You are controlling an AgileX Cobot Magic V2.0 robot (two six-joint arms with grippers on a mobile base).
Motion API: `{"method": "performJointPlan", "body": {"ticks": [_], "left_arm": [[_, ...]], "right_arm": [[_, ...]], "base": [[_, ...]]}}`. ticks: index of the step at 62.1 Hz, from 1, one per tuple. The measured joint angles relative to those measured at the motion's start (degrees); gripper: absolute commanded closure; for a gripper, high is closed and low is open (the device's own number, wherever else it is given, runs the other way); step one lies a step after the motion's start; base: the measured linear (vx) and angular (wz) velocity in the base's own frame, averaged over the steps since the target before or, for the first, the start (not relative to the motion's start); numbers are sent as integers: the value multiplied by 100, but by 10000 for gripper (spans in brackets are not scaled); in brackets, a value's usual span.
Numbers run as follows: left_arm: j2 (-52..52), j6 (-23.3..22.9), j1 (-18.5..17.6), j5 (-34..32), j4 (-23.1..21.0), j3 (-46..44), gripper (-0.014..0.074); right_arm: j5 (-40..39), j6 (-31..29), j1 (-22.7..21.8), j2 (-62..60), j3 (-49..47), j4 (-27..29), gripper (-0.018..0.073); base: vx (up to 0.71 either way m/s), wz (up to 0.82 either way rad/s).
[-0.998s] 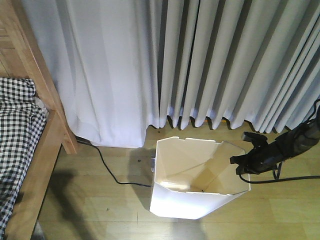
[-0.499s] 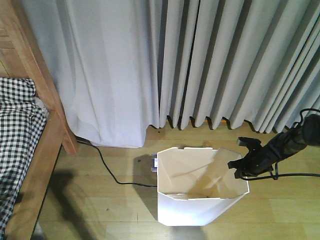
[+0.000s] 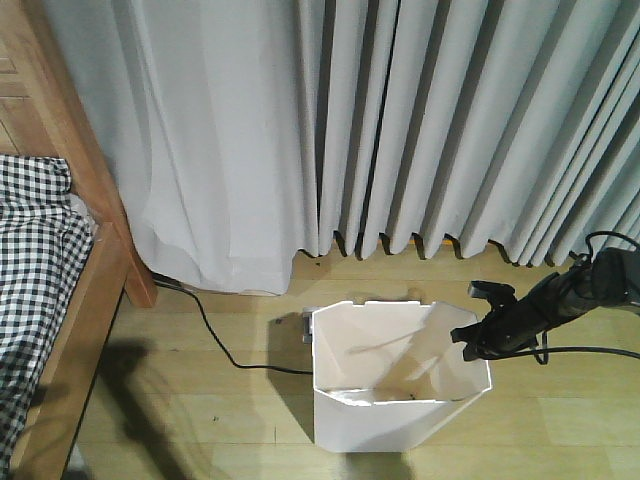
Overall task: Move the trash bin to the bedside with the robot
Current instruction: 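Lower the white bin with the right gripper onto the floor beside the bed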
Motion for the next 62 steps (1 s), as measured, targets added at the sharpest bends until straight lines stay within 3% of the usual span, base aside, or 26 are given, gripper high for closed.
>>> {"method": "performJointPlan", "body": {"ticks": [51,62], "left_arm": [[0,0,0,0,0,0,602],[0,0,0,0,0,0,602]], "right_arm": [[-263,17,0,258,-160,-5,445],[-308,17,-14,312,-173,20,400]], "base": [[0,0],[0,0]]}}
